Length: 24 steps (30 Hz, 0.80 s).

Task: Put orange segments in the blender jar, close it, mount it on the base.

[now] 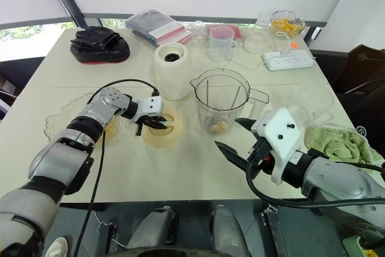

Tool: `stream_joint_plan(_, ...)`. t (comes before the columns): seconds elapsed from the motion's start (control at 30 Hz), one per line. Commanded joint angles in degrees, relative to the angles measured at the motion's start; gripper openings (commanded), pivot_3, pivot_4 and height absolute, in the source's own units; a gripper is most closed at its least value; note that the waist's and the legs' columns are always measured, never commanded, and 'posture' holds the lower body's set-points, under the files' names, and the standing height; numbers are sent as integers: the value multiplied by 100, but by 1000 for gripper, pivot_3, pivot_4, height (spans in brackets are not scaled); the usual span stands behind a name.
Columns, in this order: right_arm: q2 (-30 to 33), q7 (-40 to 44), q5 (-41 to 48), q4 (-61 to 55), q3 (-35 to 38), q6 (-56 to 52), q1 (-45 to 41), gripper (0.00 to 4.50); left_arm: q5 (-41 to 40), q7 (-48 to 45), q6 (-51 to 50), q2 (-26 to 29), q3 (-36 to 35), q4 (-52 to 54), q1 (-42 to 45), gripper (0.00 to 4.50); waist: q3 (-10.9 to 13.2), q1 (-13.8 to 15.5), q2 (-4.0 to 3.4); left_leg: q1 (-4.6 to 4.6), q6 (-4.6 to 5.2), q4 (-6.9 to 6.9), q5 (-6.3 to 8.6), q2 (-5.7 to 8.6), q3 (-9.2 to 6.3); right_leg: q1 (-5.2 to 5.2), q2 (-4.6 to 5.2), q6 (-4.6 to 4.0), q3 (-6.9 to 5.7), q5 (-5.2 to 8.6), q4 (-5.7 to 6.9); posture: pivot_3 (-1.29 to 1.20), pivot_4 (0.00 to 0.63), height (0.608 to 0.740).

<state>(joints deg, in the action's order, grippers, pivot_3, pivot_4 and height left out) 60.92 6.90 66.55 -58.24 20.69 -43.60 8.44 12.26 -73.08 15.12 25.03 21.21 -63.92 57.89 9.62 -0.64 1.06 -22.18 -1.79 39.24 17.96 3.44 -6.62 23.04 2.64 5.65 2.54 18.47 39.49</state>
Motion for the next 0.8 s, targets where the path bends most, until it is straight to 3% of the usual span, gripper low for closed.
stream_joint_plan(0.03,38,92,-80,-34,165,30,-67,3590,-182,-273,-260,272,-269,293,136,248,1,-30,1,-1,0,-2,0,-1,1,5,-1,0,0,0,0,0,150,740)
stream_joint_plan(0.17,-26,235,-226,75,92,58,-95,3590,-786,-896,-1153,492,-727,1118,292,248,4,-22,6,-24,0,-2,0,-1,1,31,-1,0,-1,0,6,0,150,740)
stream_joint_plan(0.4,-824,203,-587,317,-411,232,39,3590,-1213,-1611,-2142,927,-898,2489,323,248,3,2,6,-26,0,-2,0,1,1,29,6,2,-1,-1,0,0,150,740)
stream_joint_plan(0.57,-1246,239,-1070,454,-702,295,103,3590,-1311,-1929,-2193,1159,-788,2236,1016,248,5,-15,8,-26,0,-1,0,1,1,32,0,2,-2,-1,3,0,150,740)
stream_joint_plan(0.8,-1949,76,-2120,642,-1185,494,455,3590,-1483,-1942,-1573,1245,-194,999,2297,248,5,-10,8,-24,1,-2,1,5,3,32,0,2,-6,-1,3,0,150,740)
